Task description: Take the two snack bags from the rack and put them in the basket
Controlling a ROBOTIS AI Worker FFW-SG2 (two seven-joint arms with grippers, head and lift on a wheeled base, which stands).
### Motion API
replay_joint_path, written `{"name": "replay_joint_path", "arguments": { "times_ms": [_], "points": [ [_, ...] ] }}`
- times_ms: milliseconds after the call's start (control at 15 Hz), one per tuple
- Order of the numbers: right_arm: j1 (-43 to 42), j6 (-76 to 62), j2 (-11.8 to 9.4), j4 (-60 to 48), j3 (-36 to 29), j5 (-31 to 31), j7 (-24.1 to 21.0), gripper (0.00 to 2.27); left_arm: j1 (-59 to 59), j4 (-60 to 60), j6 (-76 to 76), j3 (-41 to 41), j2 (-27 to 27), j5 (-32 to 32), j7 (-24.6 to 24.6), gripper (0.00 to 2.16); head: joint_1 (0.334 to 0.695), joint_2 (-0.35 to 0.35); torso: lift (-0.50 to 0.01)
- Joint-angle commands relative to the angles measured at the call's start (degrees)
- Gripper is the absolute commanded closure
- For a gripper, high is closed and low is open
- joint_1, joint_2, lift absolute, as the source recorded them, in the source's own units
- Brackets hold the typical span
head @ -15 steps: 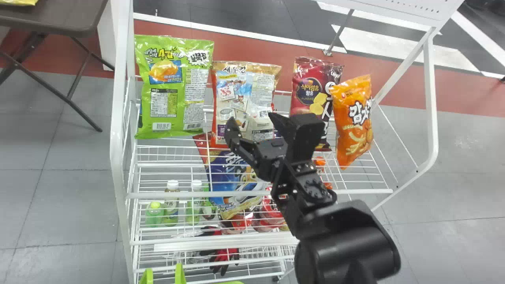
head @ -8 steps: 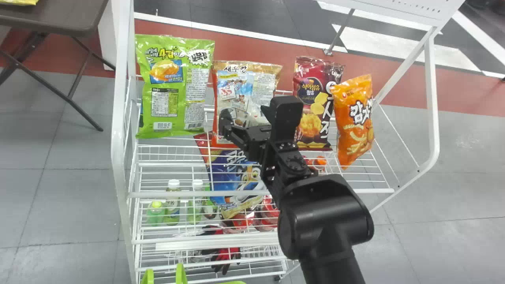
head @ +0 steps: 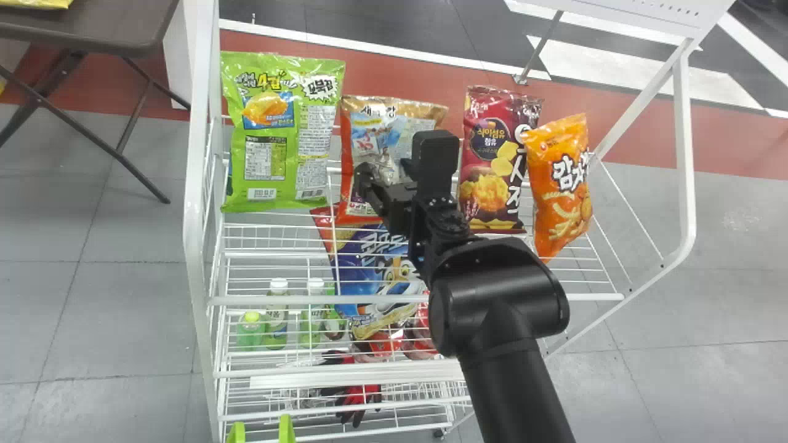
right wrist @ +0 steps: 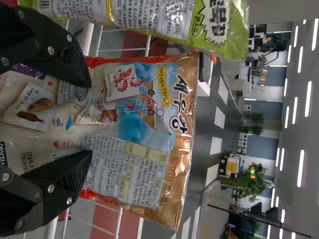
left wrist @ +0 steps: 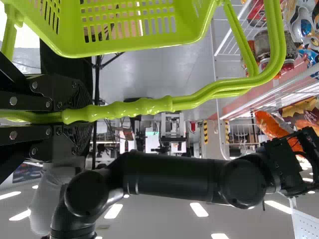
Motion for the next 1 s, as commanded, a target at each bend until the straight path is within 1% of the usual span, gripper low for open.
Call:
{"name": "replay_joint_path", "arguments": {
  "times_ms": [0, 200, 400, 467, 600, 733, 933],
  "points": [
    [0.78, 2.15, -0.23, -0.58, -0.19, 0.2, 1.29, 2.25, -0.08, -0.15, 0.6, 0.01, -0.32, -0.01, 0.26, 1.63, 0.695, -0.317, -0.01],
    [3.07, 1.27, -0.32, -3.74, -0.63, -0.24, 0.06, 2.25, -0.52, -0.24, 0.6, -0.26, -0.32, -0.19, 0.61, 1.63, 0.695, -0.321, -0.01],
    [6.5, 0.56, -0.67, -9.28, -2.12, -2.61, -0.65, 2.25, -0.7, -0.24, 0.6, -0.43, -0.32, -0.36, 0.7, 1.63, 0.695, -0.338, -0.01],
    [7.9, 0.92, -1.02, -12.01, -2.56, -3.75, -0.65, 2.25, -0.7, -0.24, 0.6, -0.43, -0.32, -0.45, 0.7, 1.63, 0.695, -0.344, -0.01],
    [11.24, 3.73, -1.02, -18.77, -4.58, -6.12, -0.56, 2.25, -0.87, -0.06, 0.6, -0.43, -0.32, -0.54, 0.79, 1.63, 0.695, -0.35, -0.01],
    [15.64, 9.0, -1.02, -25.89, -7.04, -9.2, 0.76, 2.25, -1.14, -0.06, 0.6, -0.43, -0.32, -0.54, 0.79, 1.63, 0.695, -0.35, -0.01],
    [26.27, 11.29, -1.11, -37.49, -9.77, -13.86, 3.66, 2.25, -2.54, 0.11, 0.6, -1.14, -0.32, -0.54, 1.67, 1.63, 0.695, -0.35, -0.01]
  ]
}}
